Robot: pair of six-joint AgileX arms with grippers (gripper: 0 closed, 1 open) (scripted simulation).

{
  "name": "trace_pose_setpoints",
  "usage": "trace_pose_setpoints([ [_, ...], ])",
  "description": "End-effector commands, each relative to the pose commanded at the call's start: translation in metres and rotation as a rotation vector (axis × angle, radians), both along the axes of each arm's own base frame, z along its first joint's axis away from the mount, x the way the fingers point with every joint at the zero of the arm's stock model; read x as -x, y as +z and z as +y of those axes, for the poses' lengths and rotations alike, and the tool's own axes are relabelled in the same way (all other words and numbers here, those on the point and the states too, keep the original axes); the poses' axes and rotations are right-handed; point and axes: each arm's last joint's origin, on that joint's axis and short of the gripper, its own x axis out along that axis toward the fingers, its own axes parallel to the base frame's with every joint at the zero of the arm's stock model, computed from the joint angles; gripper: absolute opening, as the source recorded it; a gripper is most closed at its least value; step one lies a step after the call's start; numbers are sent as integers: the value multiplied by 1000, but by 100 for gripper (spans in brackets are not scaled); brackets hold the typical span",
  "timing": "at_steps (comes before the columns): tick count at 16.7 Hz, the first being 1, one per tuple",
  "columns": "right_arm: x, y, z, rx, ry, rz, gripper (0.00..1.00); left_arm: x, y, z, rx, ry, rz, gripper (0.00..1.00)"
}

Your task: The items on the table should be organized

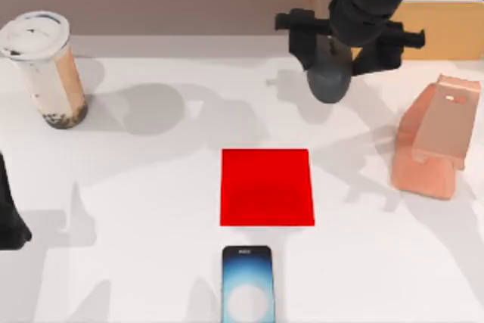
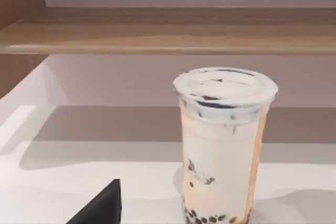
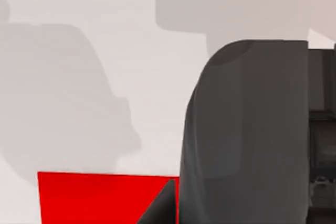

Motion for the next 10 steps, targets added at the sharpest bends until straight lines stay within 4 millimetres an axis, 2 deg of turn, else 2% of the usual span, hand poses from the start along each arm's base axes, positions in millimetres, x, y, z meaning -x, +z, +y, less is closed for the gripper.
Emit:
trace_pose_setpoints([
  [2, 19, -25, 42, 30, 34, 66, 0, 0, 0, 0, 0, 0, 0, 100],
  [4, 37, -47, 71, 73, 50, 125, 0, 0, 0, 0, 0, 0, 0, 100],
  [7, 57, -66, 93, 133, 57, 184, 0, 0, 0, 0, 0, 0, 0, 100],
  [10, 63, -73, 98, 160, 54, 207, 0, 0, 0, 0, 0, 0, 0, 100],
])
